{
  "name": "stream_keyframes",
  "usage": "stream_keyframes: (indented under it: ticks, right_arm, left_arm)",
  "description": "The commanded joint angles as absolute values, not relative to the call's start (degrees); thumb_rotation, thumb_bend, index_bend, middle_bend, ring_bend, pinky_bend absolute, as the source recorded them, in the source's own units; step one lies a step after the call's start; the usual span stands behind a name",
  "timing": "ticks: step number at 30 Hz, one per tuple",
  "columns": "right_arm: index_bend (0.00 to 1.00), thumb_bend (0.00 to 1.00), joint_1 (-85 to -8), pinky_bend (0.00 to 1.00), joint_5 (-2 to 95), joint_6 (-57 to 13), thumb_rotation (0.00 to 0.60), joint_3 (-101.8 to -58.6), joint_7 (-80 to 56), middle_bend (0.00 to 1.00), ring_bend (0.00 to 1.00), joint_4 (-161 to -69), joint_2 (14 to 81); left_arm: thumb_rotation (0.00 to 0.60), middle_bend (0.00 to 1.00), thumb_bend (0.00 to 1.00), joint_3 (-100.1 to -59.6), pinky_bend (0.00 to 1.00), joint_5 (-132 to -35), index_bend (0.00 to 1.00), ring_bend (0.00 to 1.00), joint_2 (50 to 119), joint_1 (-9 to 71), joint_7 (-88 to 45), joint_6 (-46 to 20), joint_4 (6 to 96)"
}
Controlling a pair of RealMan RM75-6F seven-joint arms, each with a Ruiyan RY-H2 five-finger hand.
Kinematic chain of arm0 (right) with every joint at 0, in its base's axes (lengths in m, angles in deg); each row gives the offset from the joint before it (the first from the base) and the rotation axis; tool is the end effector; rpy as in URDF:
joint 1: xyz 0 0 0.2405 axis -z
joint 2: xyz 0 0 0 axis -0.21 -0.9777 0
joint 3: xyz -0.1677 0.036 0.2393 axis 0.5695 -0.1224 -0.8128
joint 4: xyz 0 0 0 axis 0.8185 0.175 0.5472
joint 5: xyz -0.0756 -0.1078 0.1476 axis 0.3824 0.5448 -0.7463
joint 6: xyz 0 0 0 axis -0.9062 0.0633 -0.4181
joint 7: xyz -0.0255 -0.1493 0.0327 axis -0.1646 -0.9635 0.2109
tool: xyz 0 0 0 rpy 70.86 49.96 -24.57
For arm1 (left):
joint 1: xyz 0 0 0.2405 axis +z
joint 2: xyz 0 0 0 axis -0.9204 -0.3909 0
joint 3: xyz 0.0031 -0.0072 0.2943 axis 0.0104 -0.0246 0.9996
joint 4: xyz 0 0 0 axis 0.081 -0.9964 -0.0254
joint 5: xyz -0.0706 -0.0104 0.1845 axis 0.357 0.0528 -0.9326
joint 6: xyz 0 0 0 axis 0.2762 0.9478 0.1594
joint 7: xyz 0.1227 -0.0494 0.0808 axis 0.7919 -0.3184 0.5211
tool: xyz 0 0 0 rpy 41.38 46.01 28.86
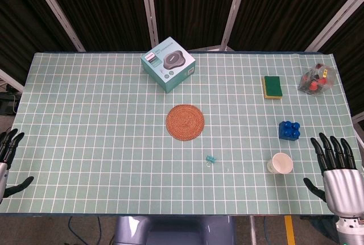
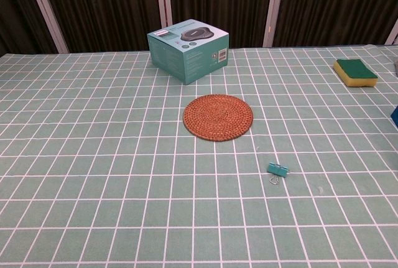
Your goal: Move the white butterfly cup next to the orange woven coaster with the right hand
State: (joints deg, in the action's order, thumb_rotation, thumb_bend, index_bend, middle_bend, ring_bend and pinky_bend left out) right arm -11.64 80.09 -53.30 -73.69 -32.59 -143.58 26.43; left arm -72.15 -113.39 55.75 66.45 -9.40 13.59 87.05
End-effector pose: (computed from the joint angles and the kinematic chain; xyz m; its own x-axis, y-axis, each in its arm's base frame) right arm -0.2878 -0.1621 0.2055 0.5521 0.1807 0.8140 -0.8196 -0.0620 0.5696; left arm -0.2911 0.1594 0.2260 0.4920 -0.0329 0.8700 0.8697 -0.0266 -0.4929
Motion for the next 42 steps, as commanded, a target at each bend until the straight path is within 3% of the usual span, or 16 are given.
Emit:
stream_keyframes:
  ticks: [1, 12, 22, 30, 42]
  right_arm:
    - [0.00, 0.00, -11.84, 0.00, 79.50, -52.58, 0.600, -73.73, -32.81, 0.00, 0.00, -143.62, 26.44]
    - [0.00, 0.00, -15.71, 0.00, 80.85, -44.24, 0.600, -72.20, -39.69, 0.00, 0.00, -140.02, 29.11]
    - [0.00, 0.00, -25.25, 0.00, 87.87, -27.45, 0.600, -70.71, -62.62, 0.00, 0.00, -134.03, 33.85]
    - [0.00, 0.00, -29.19, 0.00, 85.58, -17.45, 0.600, -70.79, -74.14, 0.00, 0.00, -131.26, 37.90]
    - [0.00, 0.00, -29.24, 0.00, 78.04, -13.70, 0.600, -70.96, -82.24, 0.00, 0.00, -127.16, 40.58]
  left_arm:
    - [0.600, 0.00, 0.00, -72.12, 0.00, -113.44, 0.00, 0.00, 55.84, 66.47, -9.27, 13.58, 87.04]
    - [0.600, 0.00, 0.00, -72.73, 0.00, -112.25, 0.00, 0.00, 56.86, 65.85, -7.74, 12.54, 87.10]
    - [0.600, 0.00, 0.00, -74.70, 0.00, -106.57, 0.00, 0.00, 58.72, 63.39, -4.68, 8.33, 86.57]
    - [0.600, 0.00, 0.00, -75.15, 0.00, -103.39, 0.00, 0.00, 59.98, 62.12, -2.70, 5.91, 85.44]
    - [0.600, 0.00, 0.00, -74.73, 0.00, -102.29, 0.00, 0.00, 60.52, 61.43, -1.67, 4.75, 85.21]
